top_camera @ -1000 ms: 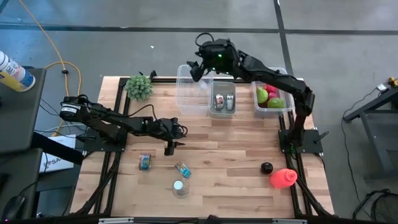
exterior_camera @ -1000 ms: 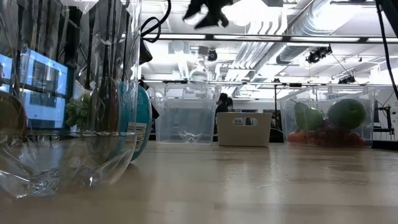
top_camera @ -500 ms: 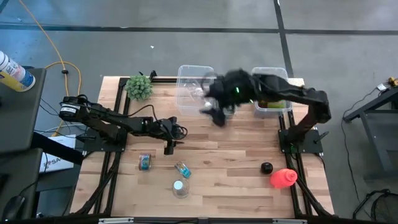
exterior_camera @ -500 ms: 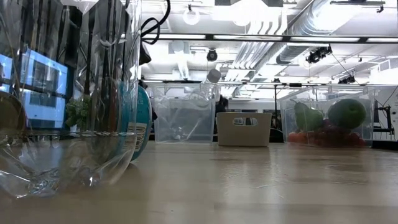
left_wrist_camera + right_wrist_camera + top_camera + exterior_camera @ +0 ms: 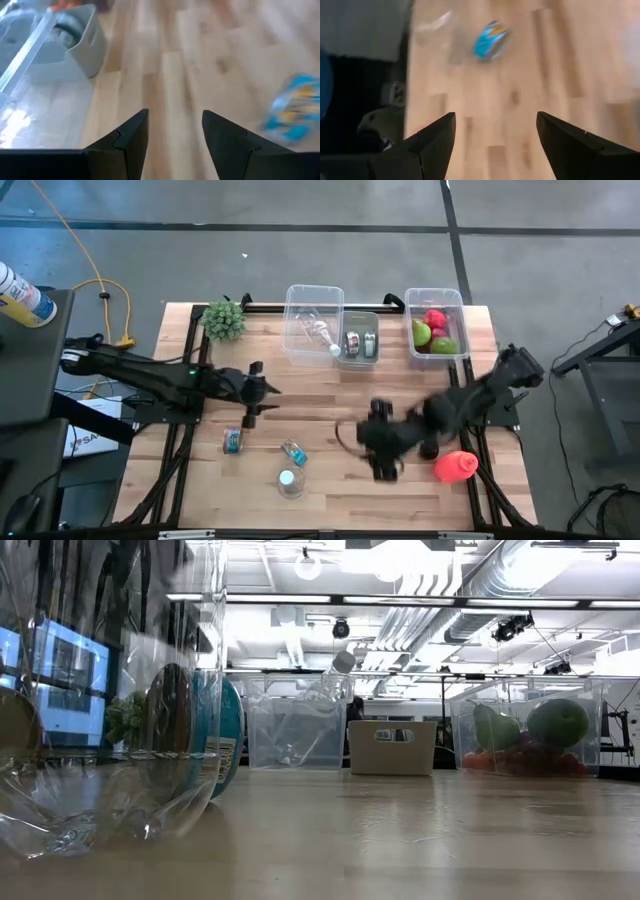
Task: Pick & Place Food Item
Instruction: Put the transparent bottle into the left transparent bin
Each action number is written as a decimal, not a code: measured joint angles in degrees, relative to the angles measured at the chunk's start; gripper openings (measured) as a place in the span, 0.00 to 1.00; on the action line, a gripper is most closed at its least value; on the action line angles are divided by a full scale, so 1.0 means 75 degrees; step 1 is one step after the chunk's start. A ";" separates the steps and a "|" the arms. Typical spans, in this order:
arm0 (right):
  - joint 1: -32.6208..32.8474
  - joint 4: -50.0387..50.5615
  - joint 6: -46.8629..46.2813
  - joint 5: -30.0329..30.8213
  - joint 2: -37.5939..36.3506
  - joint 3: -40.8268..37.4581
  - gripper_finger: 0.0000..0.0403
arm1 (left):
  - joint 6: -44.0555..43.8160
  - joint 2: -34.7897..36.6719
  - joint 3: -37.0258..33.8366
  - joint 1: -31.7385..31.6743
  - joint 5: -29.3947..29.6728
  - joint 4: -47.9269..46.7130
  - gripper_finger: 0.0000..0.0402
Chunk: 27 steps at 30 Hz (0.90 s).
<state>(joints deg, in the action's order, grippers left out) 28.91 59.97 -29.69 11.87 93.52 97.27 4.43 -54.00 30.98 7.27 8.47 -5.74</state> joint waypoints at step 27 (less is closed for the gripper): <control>0.2255 -0.5771 -0.0891 0.2660 0.0078 -0.3482 0.66 | -0.0694 0.0790 0.0000 0.2358 -0.1670 0.1798 0.64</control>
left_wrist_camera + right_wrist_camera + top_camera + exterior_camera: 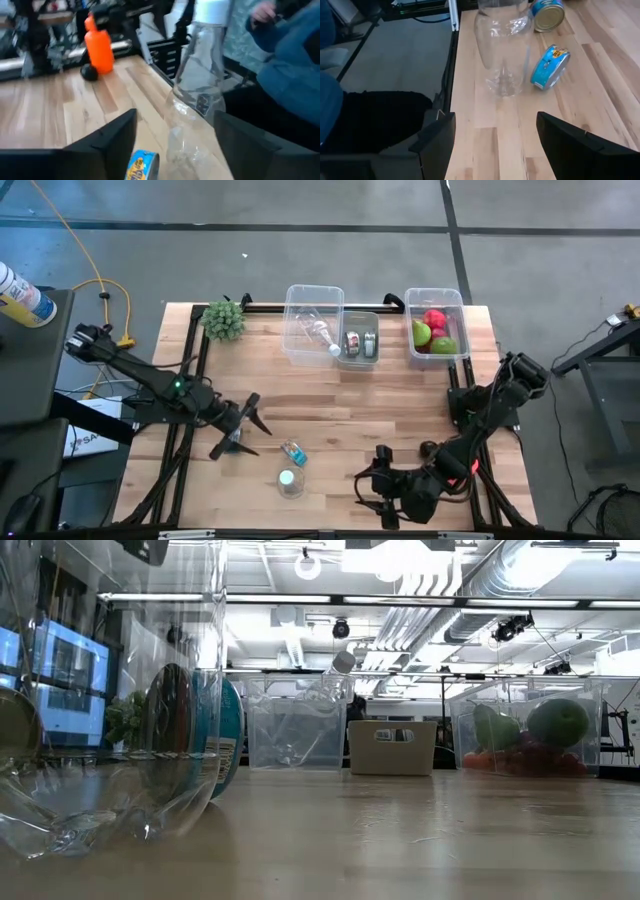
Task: Pick & Place Food Item
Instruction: Put the transparent bottle into the left transparent bin
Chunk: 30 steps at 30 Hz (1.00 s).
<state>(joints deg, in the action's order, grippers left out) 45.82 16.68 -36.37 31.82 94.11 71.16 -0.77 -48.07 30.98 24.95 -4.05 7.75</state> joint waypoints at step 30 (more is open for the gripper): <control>-0.0521 -0.0178 -0.0043 0.1054 0.0527 -0.0008 0.66 | -0.0135 -0.2240 0.0006 0.2285 0.3426 0.4891 0.93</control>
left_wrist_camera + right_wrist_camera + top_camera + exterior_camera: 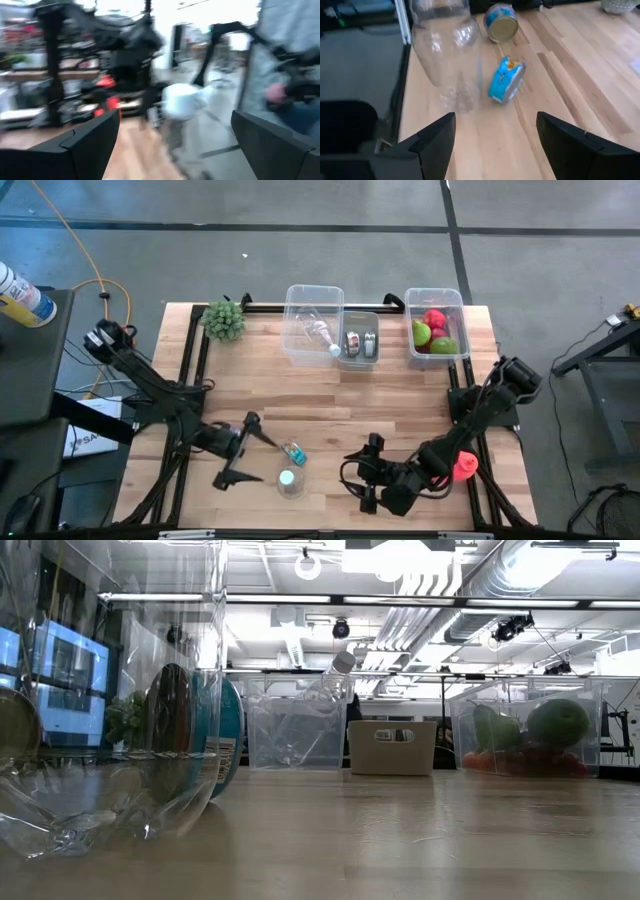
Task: Pick & Place Food Item
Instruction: Put the transparent bottle into the left transparent bin
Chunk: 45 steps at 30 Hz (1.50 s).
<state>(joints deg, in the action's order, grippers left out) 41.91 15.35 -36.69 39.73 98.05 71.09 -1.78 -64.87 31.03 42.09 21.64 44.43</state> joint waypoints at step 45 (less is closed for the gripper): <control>-0.0032 -0.0474 -0.0338 0.0282 0.0088 0.0011 0.66 | -0.0399 -0.1888 0.1475 0.0437 0.1878 -0.0443 0.93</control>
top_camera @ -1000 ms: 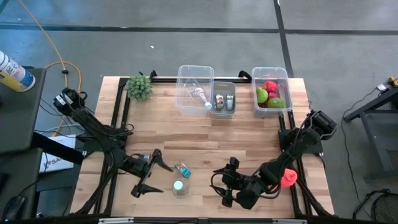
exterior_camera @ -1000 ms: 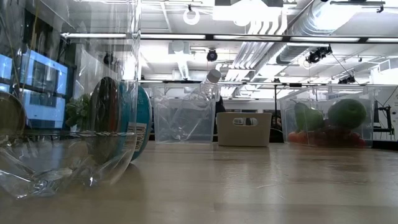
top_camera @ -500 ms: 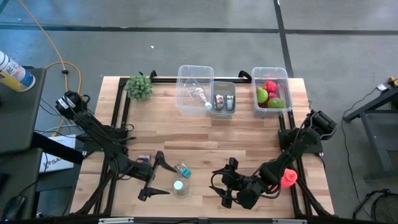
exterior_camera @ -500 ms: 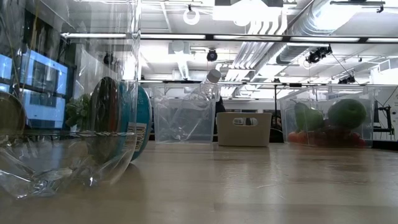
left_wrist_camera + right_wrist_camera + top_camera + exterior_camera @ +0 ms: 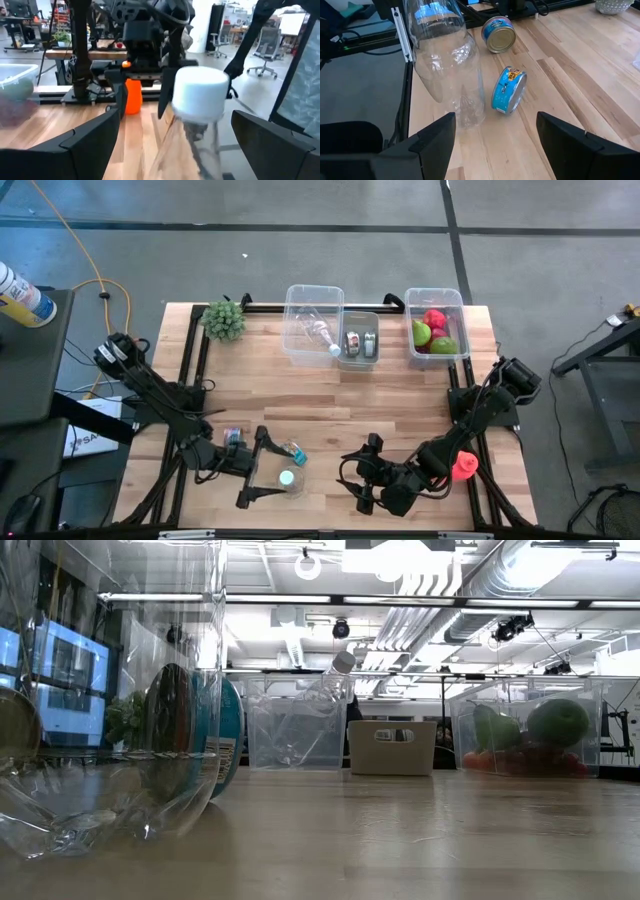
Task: Pick & Place Food Item
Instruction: Put the transparent bottle into the left transparent bin
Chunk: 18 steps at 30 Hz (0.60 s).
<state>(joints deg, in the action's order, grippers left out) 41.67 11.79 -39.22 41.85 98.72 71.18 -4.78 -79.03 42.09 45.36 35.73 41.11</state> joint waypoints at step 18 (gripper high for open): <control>0.0009 -0.0009 -0.0192 -0.0003 -0.0002 0.0000 0.66 | -0.0300 -0.0524 0.0384 -0.0531 -0.0131 0.0011 0.70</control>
<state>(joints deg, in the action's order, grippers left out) 41.74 11.72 -40.66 41.83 98.70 71.18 -7.02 -82.96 44.97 41.38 34.74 41.19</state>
